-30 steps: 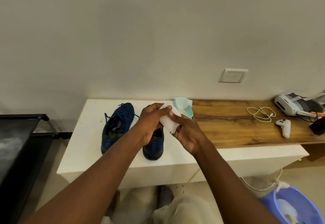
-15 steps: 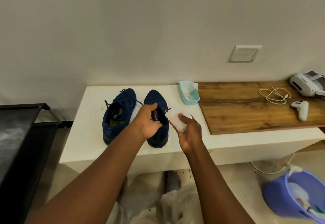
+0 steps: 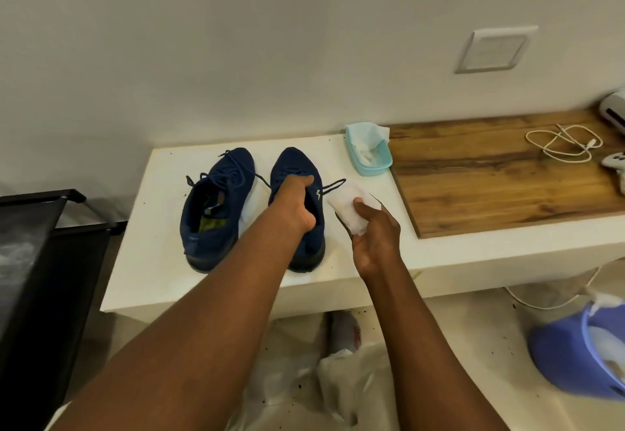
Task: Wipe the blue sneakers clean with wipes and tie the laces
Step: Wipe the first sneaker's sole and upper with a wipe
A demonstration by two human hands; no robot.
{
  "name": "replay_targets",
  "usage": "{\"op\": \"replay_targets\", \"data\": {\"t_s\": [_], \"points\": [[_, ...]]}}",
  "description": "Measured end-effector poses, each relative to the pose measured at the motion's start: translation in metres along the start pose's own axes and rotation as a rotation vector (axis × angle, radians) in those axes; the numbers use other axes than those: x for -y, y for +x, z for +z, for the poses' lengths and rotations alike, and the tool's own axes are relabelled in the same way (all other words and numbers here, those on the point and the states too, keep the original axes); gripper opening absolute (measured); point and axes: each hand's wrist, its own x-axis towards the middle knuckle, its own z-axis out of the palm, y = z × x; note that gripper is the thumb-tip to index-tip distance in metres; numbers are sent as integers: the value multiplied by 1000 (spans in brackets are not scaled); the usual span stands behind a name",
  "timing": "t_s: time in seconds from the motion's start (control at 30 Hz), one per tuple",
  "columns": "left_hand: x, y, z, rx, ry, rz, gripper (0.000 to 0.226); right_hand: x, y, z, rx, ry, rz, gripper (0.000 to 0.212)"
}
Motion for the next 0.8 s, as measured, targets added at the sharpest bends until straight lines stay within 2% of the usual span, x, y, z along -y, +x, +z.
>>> {"op": "replay_targets", "data": {"t_s": [0.23,0.3,0.4,0.53,0.6,0.7,0.8], "points": [[-3,15,1,0,181,31,39,3,3,0,31,19,-14,27],[-9,14,1,5,223,50,32,4,3,-2,21,0,-23,31],[-18,-4,-11,62,153,129,28,11,6,-4,-22,53,-21,36],[-23,-42,-39,294,-44,219,26,29,5,-12,-16,258,-61,37],[-23,-57,-50,352,-70,254,26,36,3,-17,5,301,-76,33],[-18,-64,-60,388,-80,227,17,38,-1,-16,28,269,-95,27],[-13,-65,-67,382,-43,196,27,37,-3,-10,11,144,-130,31]]}}
